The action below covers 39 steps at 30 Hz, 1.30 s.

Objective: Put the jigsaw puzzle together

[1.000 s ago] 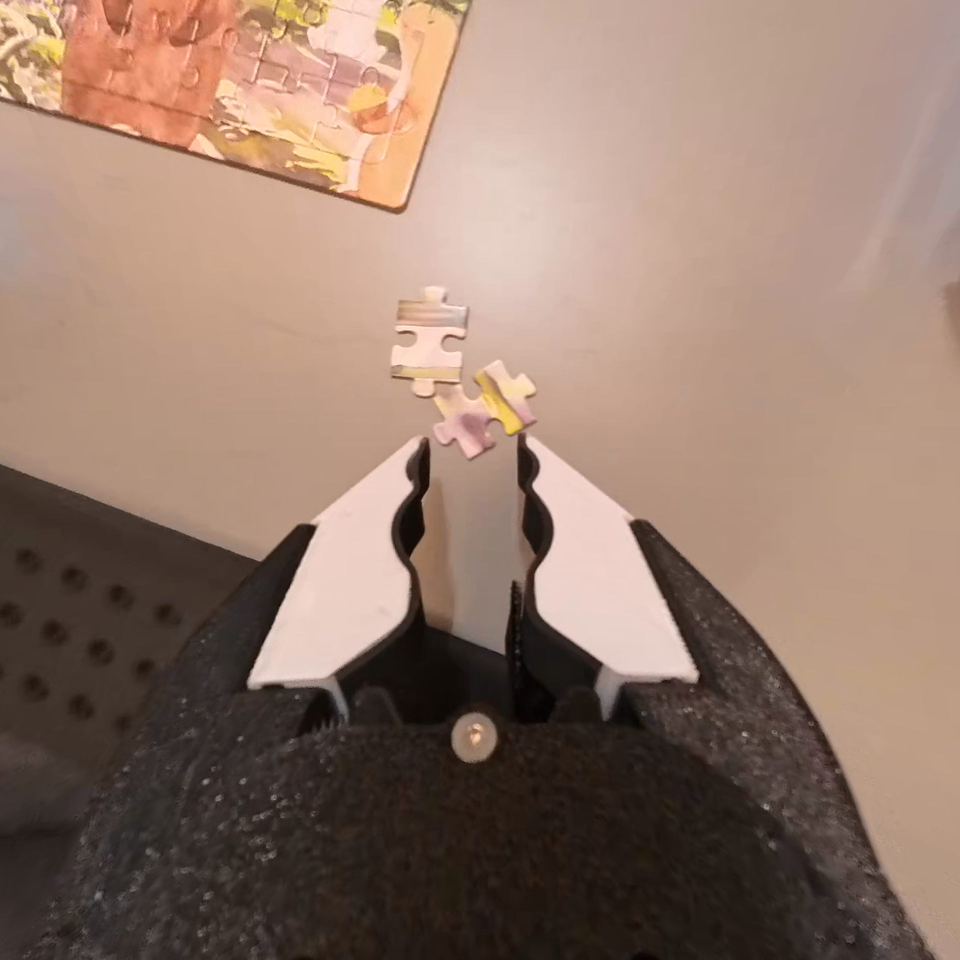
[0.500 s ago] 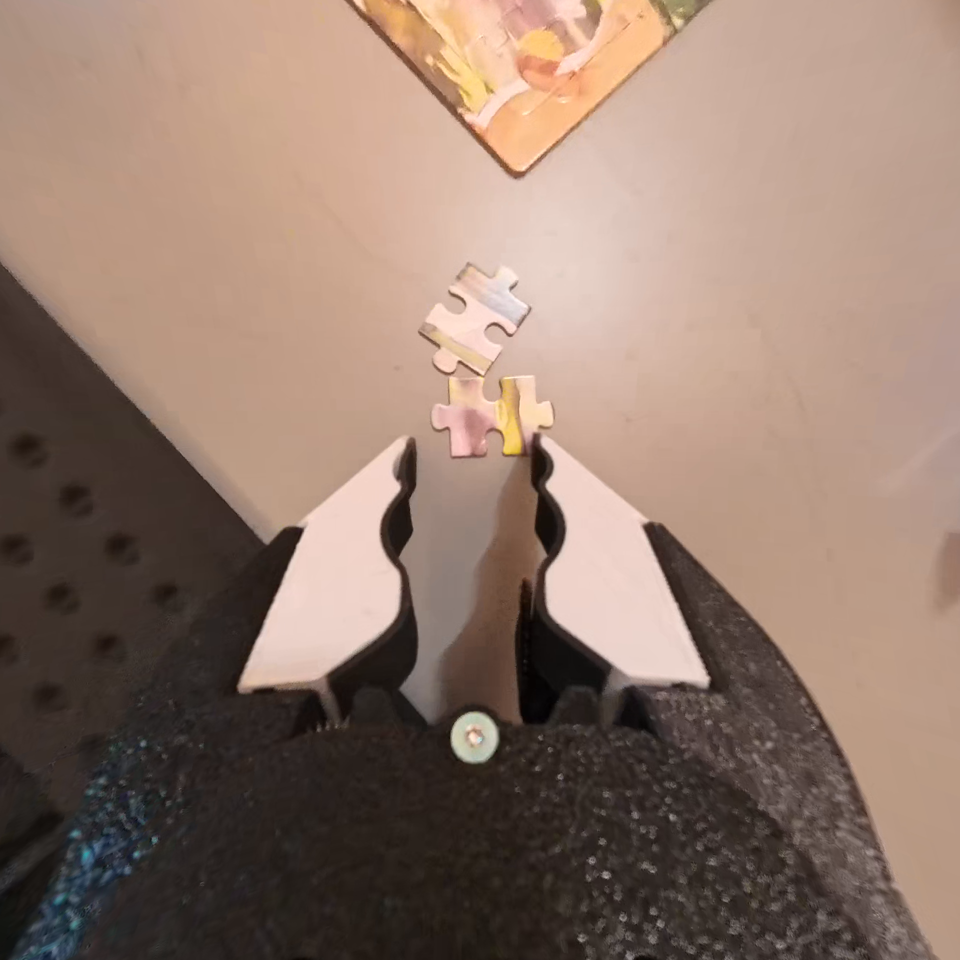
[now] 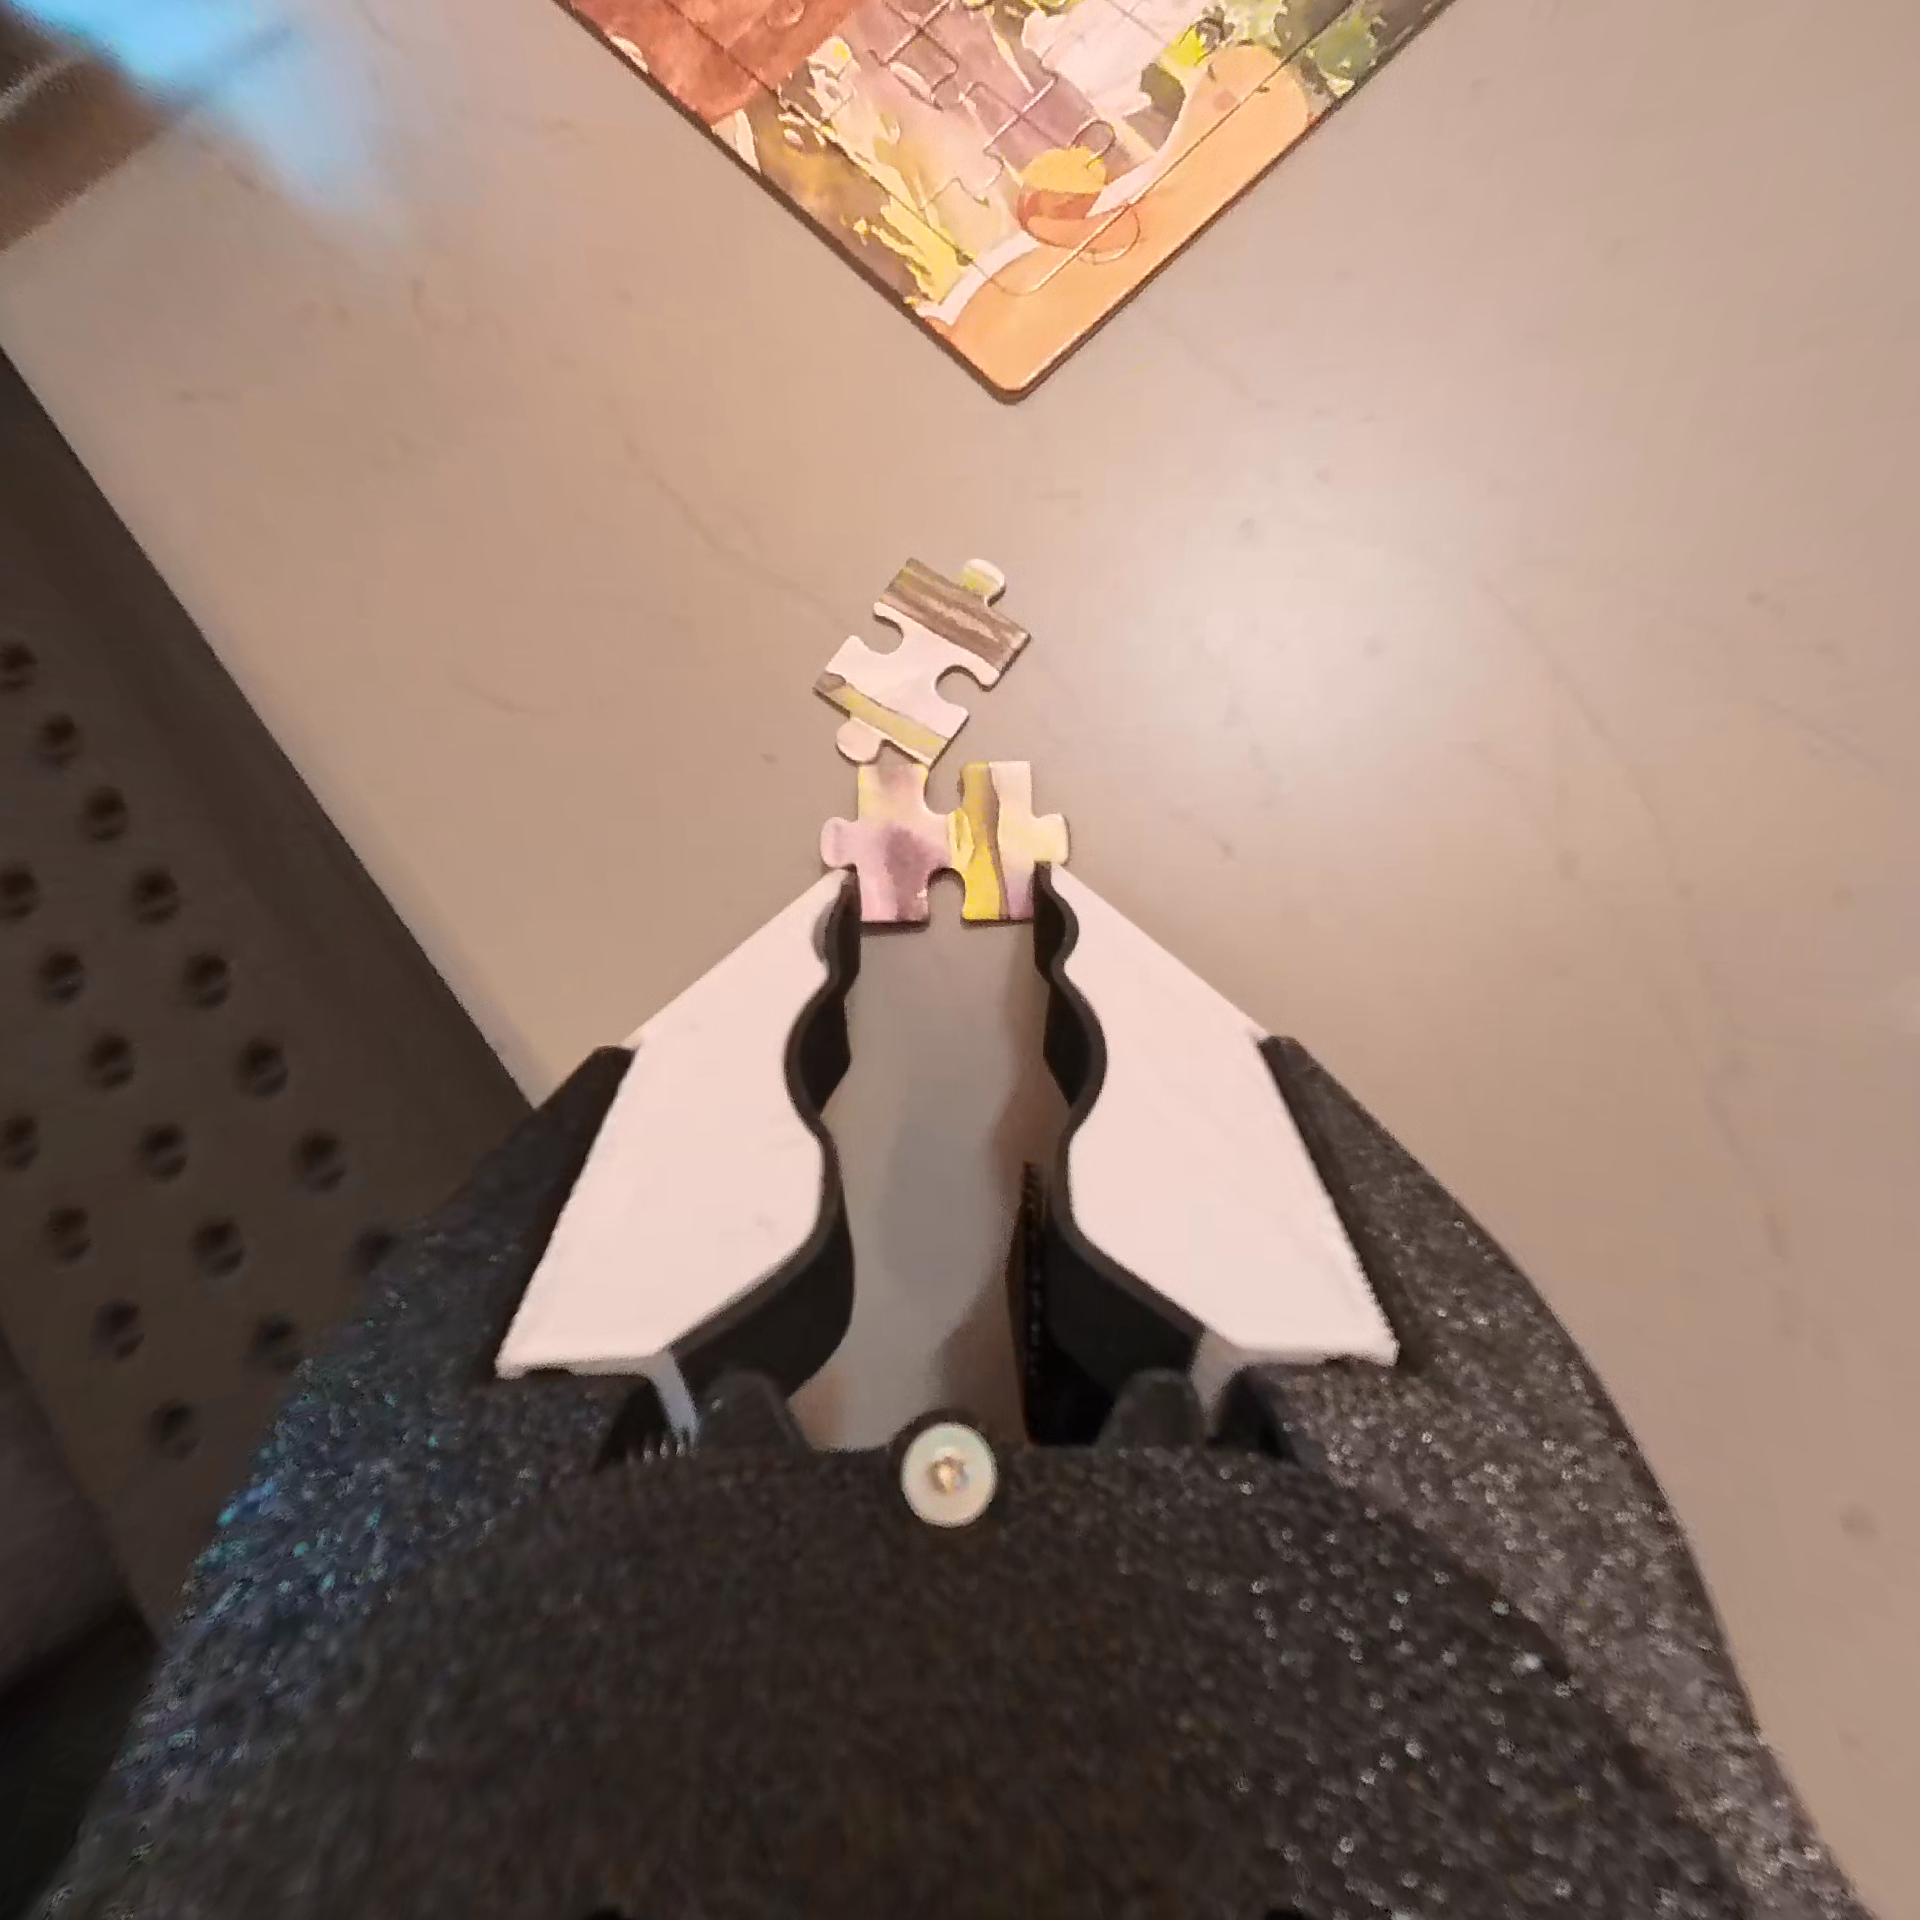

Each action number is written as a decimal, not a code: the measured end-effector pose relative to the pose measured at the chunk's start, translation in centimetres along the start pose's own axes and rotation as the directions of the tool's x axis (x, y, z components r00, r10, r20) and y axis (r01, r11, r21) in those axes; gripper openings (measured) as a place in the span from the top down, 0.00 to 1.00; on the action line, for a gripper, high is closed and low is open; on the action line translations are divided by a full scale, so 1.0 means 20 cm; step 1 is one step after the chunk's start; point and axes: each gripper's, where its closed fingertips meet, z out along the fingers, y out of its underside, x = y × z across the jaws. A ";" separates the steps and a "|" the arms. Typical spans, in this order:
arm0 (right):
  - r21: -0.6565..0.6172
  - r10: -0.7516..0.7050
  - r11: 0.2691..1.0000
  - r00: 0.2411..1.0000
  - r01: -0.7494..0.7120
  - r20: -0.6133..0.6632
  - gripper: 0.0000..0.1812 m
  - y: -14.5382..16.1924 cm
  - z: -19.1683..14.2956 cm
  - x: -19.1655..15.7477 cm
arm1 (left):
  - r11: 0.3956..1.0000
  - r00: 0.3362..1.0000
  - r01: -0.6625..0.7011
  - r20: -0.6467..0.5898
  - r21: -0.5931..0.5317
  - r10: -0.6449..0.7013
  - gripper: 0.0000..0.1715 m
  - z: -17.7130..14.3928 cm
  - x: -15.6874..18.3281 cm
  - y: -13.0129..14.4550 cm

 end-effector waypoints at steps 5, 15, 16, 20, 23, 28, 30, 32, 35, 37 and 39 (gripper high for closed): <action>-0.055 -0.056 0.997 0.994 0.051 -0.098 0.82 0.00 0.01 0.00 | 1.000 1.000 0.014 0.003 0.011 -0.014 0.86 -0.01 -0.01 -0.01; 0.094 0.038 0.995 0.955 -0.011 -0.293 0.82 -0.35 -0.09 0.02 | 1.000 1.000 0.026 -0.005 0.015 -0.026 0.86 -0.01 -0.01 -0.01; 0.135 0.069 0.990 0.950 -0.028 -0.304 0.82 -0.45 -0.07 0.03 | 1.000 1.000 0.025 -0.006 0.015 -0.025 0.86 -0.01 -0.01 -0.01; 0.222 0.207 0.967 0.899 -0.128 -0.386 0.82 -0.79 0.14 0.14 | 0.999 1.000 0.030 -0.010 0.019 -0.030 0.86 -0.01 0.00 -0.02; 0.230 0.297 0.948 0.873 -0.221 -0.387 0.82 -0.97 0.38 0.27 | 0.998 0.999 0.040 -0.010 0.039 -0.040 0.86 -0.02 -0.01 -0.03; 0.182 0.407 0.913 0.835 -0.364 -0.372 0.82 -1.02 0.64 0.36 | 0.996 0.998 0.068 -0.020 0.053 -0.067 0.86 -0.03 -0.02 -0.04; 0.156 0.405 0.914 0.820 -0.374 -0.404 0.82 -1.00 0.67 0.38 | 0.997 0.998 0.058 -0.014 0.053 -0.057 0.86 -0.03 -0.02 -0.04; 0.156 0.428 0.903 0.808 -0.400 -0.405 0.82 -0.98 0.69 0.39 | 0.998 0.999 0.043 -0.016 0.046 -0.043 0.86 -0.03 -0.01 -0.04; 0.162 0.481 0.877 0.817 -0.453 -0.317 0.79 -0.99 0.73 0.35 | 0.998 0.999 0.037 -0.026 0.045 -0.036 0.86 -0.03 0.00 -0.04; 0.185 0.497 0.868 0.813 -0.461 -0.304 0.77 -0.98 0.69 0.36 | 0.998 0.999 0.041 -0.028 0.043 -0.040 0.86 -0.03 0.00 -0.04; 0.226 0.480 0.875 0.826 -0.428 -0.296 0.84 -1.01 0.60 0.39 | 0.998 0.999 0.046 -0.028 0.045 -0.045 0.86 -0.03 0.00 -0.04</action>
